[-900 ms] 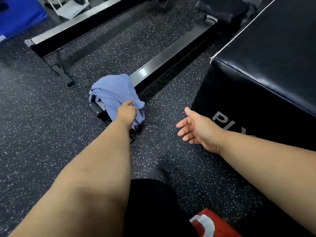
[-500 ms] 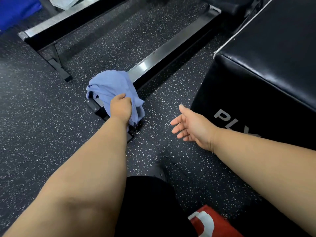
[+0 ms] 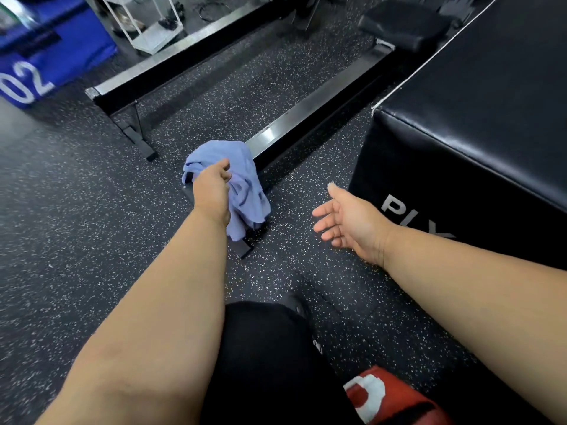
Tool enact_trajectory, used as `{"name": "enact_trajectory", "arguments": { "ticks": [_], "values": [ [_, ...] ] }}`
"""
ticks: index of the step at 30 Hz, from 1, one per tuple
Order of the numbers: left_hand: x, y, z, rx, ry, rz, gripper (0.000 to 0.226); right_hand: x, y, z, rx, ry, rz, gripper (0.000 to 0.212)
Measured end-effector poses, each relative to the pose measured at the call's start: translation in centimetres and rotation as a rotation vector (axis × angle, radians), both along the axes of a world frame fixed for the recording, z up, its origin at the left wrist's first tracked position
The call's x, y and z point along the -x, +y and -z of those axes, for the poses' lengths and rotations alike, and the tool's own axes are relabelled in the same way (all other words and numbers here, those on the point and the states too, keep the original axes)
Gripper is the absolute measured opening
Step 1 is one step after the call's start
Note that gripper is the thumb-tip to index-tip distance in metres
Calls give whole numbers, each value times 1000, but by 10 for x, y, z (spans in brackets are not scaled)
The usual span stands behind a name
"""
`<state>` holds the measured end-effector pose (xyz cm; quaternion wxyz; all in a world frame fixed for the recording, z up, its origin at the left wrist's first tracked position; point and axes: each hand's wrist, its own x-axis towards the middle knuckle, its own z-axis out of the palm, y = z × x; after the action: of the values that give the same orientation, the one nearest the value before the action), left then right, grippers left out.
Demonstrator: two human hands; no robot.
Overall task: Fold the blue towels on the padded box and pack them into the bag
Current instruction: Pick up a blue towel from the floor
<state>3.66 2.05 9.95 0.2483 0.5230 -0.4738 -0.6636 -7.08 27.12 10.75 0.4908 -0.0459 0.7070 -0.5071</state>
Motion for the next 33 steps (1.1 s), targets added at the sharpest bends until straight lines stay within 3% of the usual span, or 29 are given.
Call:
{"name": "enact_trajectory", "arguments": {
  "ticks": [9,18,22,26,28,30,33],
  "values": [
    [4,28,24,-19,-249,182,33,-5,-2,6,-7,6,-16,66],
    [44,-1,44,-108,-225,157,19,18,-23,35,-43,-18,-12,65],
    [57,-22,68,34,-261,210,22,29,-30,45,-64,-24,-16,66],
    [57,-31,60,44,-212,115,36,32,-36,49,-66,-44,-14,65],
    [57,-33,48,-25,-93,43,38,32,-37,48,-63,-45,-11,64],
    [54,-33,28,-68,80,-28,33,31,-36,45,-53,-47,-8,64],
    [43,-32,-7,38,230,-71,21,31,-31,35,-28,-44,12,64]
  ]
}}
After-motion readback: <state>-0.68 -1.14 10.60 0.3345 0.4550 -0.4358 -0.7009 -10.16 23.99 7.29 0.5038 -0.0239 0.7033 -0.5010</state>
